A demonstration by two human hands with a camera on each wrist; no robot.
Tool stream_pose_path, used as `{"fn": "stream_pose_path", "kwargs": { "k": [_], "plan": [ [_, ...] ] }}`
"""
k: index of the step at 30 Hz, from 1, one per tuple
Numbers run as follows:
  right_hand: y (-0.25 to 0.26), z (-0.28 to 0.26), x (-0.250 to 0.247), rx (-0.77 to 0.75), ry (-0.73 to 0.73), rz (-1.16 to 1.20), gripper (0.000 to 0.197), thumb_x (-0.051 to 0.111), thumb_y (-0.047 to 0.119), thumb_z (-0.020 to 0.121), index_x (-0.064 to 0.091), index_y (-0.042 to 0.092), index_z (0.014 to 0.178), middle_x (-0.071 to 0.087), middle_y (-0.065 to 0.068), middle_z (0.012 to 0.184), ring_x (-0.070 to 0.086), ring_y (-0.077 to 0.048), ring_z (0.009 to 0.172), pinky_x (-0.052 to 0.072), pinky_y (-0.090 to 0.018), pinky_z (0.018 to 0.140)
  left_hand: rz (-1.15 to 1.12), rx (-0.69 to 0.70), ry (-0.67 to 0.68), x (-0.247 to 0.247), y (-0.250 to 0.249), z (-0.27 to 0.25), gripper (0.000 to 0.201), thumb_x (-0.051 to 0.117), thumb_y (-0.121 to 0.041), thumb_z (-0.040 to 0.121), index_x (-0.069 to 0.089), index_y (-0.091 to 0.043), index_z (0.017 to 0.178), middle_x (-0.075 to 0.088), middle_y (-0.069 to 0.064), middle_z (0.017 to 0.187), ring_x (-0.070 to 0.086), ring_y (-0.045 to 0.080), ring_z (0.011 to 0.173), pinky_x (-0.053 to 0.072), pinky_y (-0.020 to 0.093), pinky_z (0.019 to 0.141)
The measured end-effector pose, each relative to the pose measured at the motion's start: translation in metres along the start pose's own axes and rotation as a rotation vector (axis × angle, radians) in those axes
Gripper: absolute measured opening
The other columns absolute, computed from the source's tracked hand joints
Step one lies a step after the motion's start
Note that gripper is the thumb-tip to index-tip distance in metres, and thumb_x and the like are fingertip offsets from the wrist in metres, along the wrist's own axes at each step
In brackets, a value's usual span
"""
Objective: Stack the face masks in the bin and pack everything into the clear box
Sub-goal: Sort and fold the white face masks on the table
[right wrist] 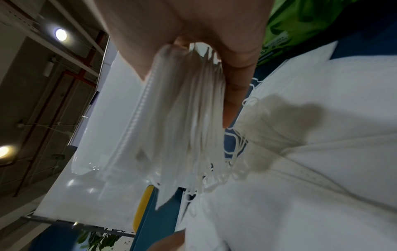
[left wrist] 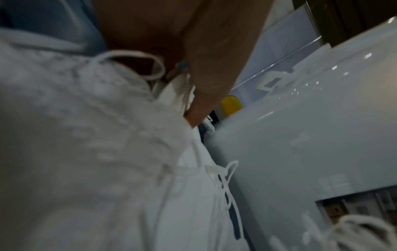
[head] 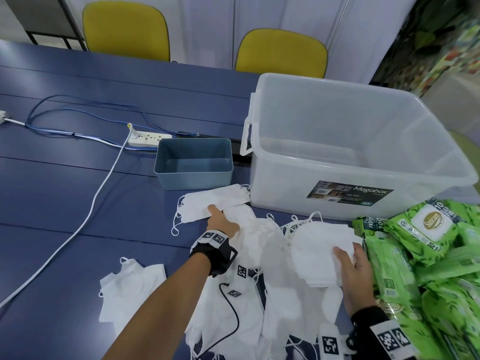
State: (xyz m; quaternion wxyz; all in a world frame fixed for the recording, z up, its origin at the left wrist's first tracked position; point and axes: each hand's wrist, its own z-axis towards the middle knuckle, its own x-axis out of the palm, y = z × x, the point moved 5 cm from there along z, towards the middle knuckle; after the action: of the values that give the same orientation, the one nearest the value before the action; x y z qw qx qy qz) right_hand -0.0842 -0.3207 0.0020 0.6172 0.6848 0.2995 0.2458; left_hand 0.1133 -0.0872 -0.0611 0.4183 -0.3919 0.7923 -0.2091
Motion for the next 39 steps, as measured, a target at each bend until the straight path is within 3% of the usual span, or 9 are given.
{"fn": "stream_pose_path", "kwargs": {
  "k": [4,7,11,13,17,20,25,32,39],
  "plan": [
    [0.007,-0.009,0.006,0.043,0.032,0.031,0.015,0.05,-0.003,0.094,0.053,0.01,0.101,0.06,0.0,0.097,0.058,-0.003,0.082,0.044,-0.004,0.068,-0.185,0.142,-0.077,-0.017,-0.001,-0.008,0.066,0.083,-0.019,0.069,0.047,-0.004,0.122,0.058,0.01,0.115,0.056,0.028,0.109,0.045,0.035,0.094],
    [0.015,-0.014,0.011,0.089,0.07,0.037,0.034,0.051,-0.002,0.094,0.047,-0.007,0.127,0.054,-0.009,0.115,0.051,-0.018,0.113,0.034,-0.016,0.086,-0.336,0.263,-0.062,-0.033,-0.01,-0.025,0.057,0.087,-0.036,0.055,0.064,0.002,0.091,0.071,0.015,0.095,0.064,0.023,0.085,0.052,0.045,0.082],
    [0.001,-0.01,0.019,0.097,0.101,-0.029,0.015,0.057,0.004,0.093,0.06,0.01,0.106,0.066,0.0,0.1,0.057,-0.032,0.114,0.048,-0.033,0.089,-0.519,0.509,0.006,-0.051,-0.041,-0.06,0.018,0.082,-0.009,0.07,0.066,-0.007,0.078,0.067,0.0,0.075,0.058,0.01,0.067,0.05,0.027,0.065],
    [0.0,-0.011,0.027,0.1,0.132,-0.007,0.011,0.058,0.007,0.093,0.062,0.014,0.1,0.068,0.001,0.1,0.059,-0.033,0.111,0.048,-0.043,0.092,-0.468,0.743,-0.041,-0.06,-0.061,-0.082,0.028,0.08,-0.001,0.07,0.057,-0.015,0.063,0.053,-0.008,0.065,0.045,0.0,0.058,0.037,0.015,0.057],
    [0.01,-0.012,0.047,0.12,0.191,0.067,0.024,0.059,0.01,0.093,0.06,0.014,0.116,0.065,0.0,0.12,0.057,-0.022,0.116,0.044,-0.045,0.102,-0.215,1.224,-0.091,-0.061,-0.084,-0.127,0.032,0.069,0.001,0.064,0.053,-0.026,0.07,0.063,-0.011,0.086,0.054,0.005,0.081,0.04,0.022,0.076],
    [0.017,-0.008,0.061,0.163,0.271,0.184,0.036,0.067,0.012,0.08,0.062,0.017,0.116,0.065,-0.007,0.119,0.059,-0.024,0.11,0.049,-0.042,0.094,0.056,1.462,-0.048,-0.041,-0.079,-0.155,0.035,0.061,0.006,0.064,0.055,-0.026,0.077,0.064,-0.014,0.103,0.058,0.012,0.093,0.035,0.029,0.09],
    [0.035,-0.001,0.067,0.155,0.28,0.255,0.02,0.046,0.008,0.096,0.063,0.012,0.105,0.071,-0.001,0.097,0.066,-0.014,0.088,0.052,-0.028,0.075,0.255,1.466,0.03,-0.024,-0.058,-0.159,0.042,0.046,0.007,0.069,0.068,-0.018,0.095,0.051,-0.025,0.098,0.054,0.006,0.102,0.017,0.021,0.108],
    [0.037,0.0,0.066,0.147,0.345,0.203,0.03,0.047,0.012,0.092,0.068,0.017,0.113,0.066,-0.01,0.121,0.059,-0.029,0.116,0.039,-0.049,0.105,0.258,1.503,-0.078,-0.036,-0.061,-0.154,0.074,0.062,0.027,0.053,0.055,-0.033,0.095,0.061,-0.015,0.078,0.056,0.005,0.102,0.023,0.034,0.109],
    [0.044,-0.006,0.066,0.1,0.407,0.162,0.018,0.053,0.023,0.094,0.068,0.019,0.102,0.073,0.004,0.101,0.064,-0.016,0.098,0.052,-0.027,0.081,0.078,1.445,-0.028,-0.047,-0.074,-0.153,0.022,0.064,-0.013,0.077,0.063,-0.027,0.096,0.068,-0.009,0.087,0.062,0.009,0.087,0.042,0.023,0.088]
  ]
}}
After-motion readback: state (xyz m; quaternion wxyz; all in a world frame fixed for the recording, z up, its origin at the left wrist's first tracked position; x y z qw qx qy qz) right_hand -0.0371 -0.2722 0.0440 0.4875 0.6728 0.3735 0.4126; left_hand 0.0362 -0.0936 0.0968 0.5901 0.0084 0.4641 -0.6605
